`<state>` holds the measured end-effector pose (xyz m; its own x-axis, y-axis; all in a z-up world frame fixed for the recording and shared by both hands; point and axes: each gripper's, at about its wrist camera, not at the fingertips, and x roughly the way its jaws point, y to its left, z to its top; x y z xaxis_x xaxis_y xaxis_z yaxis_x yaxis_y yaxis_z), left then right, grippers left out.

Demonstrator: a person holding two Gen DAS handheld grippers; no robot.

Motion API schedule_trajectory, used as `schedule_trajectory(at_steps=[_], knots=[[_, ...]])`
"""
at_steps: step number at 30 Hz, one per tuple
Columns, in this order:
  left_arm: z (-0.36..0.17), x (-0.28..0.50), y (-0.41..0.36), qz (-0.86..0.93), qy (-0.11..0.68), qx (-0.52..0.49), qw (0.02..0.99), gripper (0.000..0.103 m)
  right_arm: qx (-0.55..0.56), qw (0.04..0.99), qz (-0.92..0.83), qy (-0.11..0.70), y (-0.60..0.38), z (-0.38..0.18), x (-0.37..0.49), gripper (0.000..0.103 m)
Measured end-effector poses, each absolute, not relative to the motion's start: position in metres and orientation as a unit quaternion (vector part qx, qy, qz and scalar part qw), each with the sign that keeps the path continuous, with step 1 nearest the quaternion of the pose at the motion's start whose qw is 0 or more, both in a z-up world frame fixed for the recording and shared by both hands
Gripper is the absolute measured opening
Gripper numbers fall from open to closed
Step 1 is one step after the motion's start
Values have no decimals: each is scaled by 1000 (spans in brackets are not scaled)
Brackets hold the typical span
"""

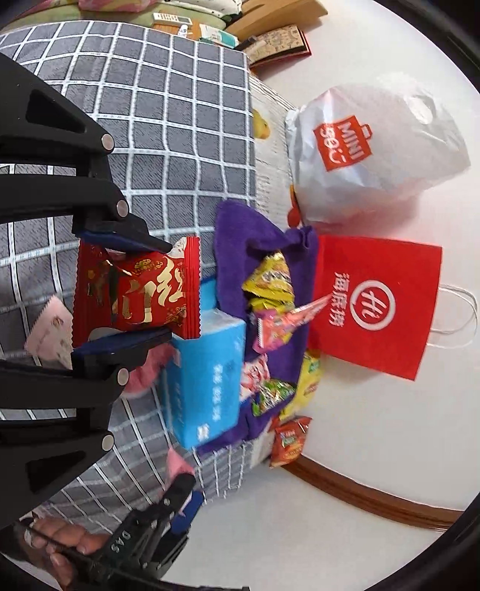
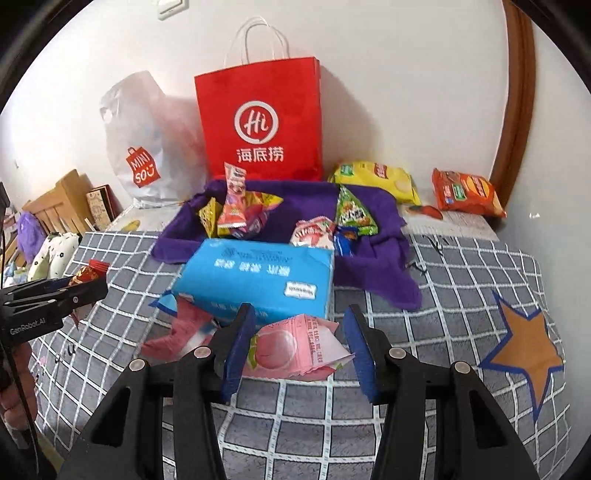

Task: Organize snacks
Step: 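Carry the red packet with the left gripper over the purple cloth while the right carries the pink packet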

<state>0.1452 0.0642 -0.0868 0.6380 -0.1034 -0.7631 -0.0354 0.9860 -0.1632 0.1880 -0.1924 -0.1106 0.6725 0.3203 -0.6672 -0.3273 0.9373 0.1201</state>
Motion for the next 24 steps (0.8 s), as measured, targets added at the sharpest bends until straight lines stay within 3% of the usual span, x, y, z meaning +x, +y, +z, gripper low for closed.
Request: schedule_trajectory(at_steps=[24], knots=[[-10,208,59,-26,395,-83,914,37,-28,924,190,330,-162,-28,255,50]])
